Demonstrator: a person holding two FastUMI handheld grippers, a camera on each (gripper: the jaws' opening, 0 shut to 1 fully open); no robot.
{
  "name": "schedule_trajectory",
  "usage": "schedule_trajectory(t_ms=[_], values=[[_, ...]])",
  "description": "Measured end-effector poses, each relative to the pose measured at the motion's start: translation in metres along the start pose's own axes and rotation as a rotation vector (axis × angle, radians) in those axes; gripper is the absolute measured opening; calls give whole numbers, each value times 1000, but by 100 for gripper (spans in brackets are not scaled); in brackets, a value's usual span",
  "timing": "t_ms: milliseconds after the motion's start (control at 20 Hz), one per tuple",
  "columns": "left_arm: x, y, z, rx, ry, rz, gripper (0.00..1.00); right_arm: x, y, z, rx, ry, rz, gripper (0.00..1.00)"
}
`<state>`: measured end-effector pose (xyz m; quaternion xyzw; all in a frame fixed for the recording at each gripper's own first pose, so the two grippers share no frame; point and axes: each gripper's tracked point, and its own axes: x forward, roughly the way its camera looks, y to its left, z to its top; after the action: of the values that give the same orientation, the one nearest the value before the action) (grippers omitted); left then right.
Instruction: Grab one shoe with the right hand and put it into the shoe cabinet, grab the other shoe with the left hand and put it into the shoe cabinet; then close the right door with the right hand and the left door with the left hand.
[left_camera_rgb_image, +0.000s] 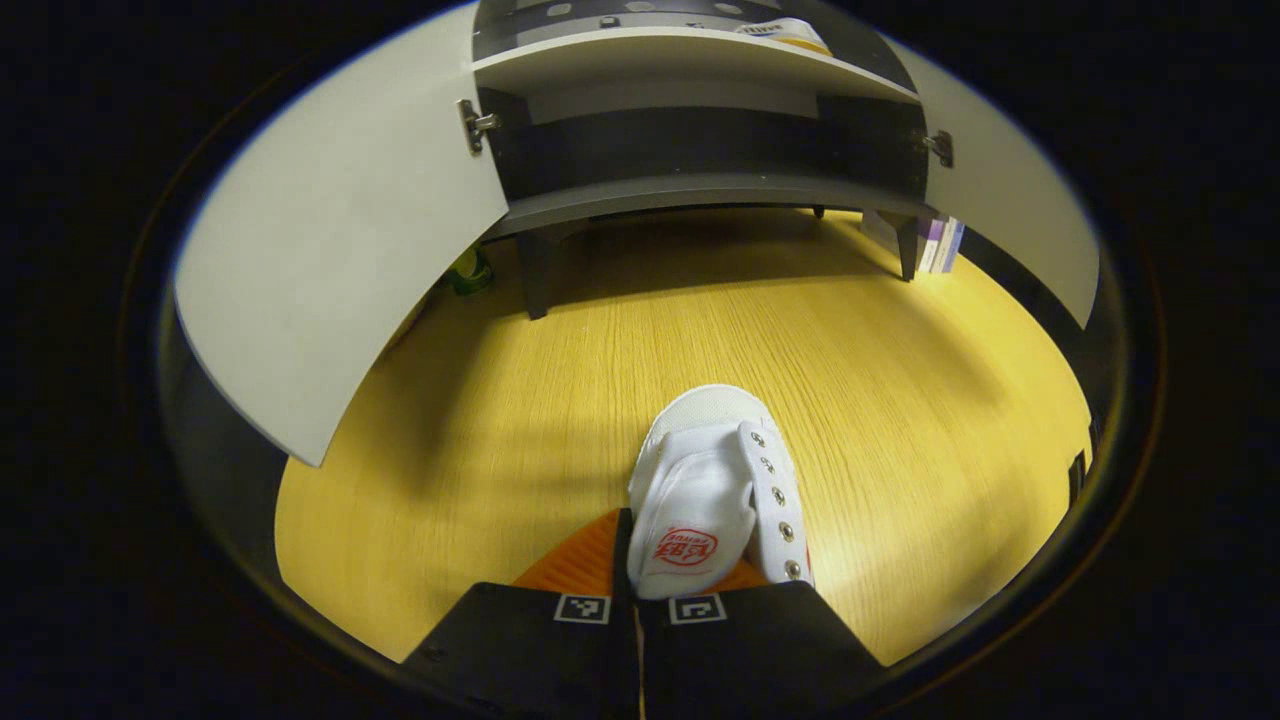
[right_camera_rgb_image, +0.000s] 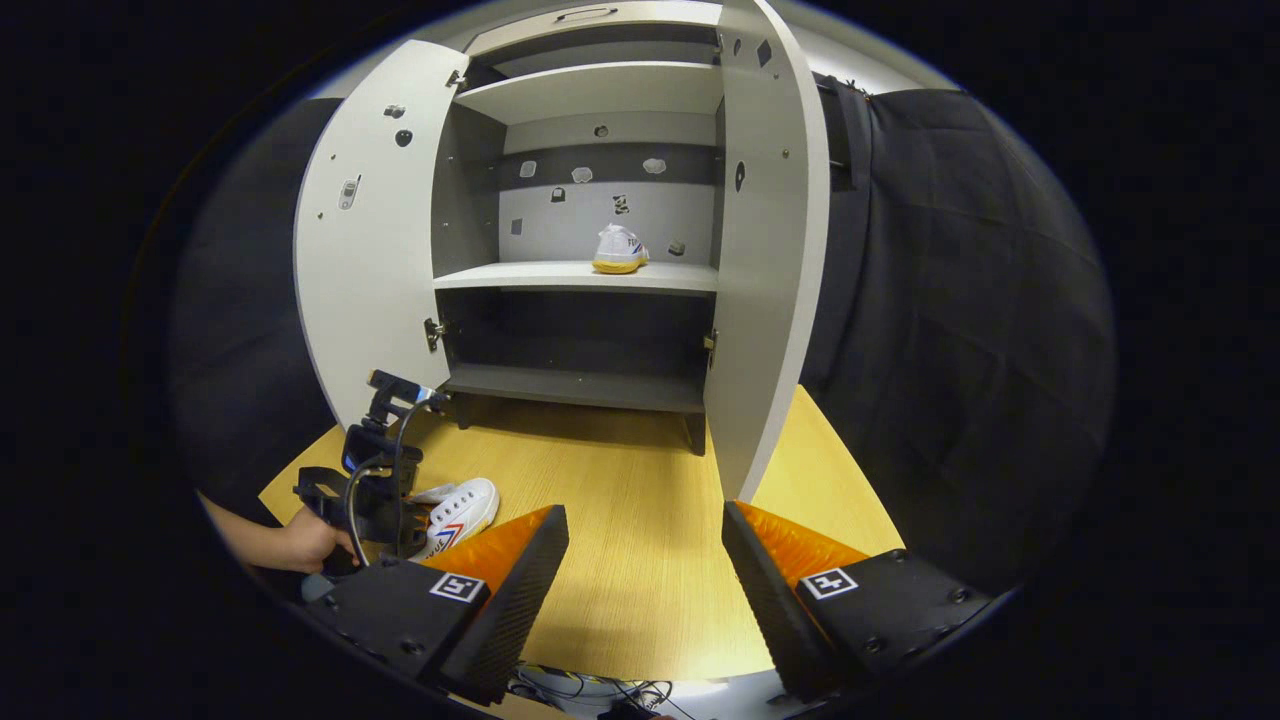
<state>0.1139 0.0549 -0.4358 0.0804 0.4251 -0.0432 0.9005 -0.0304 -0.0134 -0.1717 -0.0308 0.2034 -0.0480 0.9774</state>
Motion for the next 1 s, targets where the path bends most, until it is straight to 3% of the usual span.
schedule_trajectory(t_ms=[350, 750, 1000], values=[[-58, -4, 63, -50, -123, -7, 5, 3, -5, 16, -19, -47, 16, 99], [-162, -19, 241, -27, -404, -51, 5, -2, -10, 25, -45, -87, 49, 98], [-183, -2, 347, -24, -498, -24, 5, -8, -27, 28, -16, -110, 27, 98]])
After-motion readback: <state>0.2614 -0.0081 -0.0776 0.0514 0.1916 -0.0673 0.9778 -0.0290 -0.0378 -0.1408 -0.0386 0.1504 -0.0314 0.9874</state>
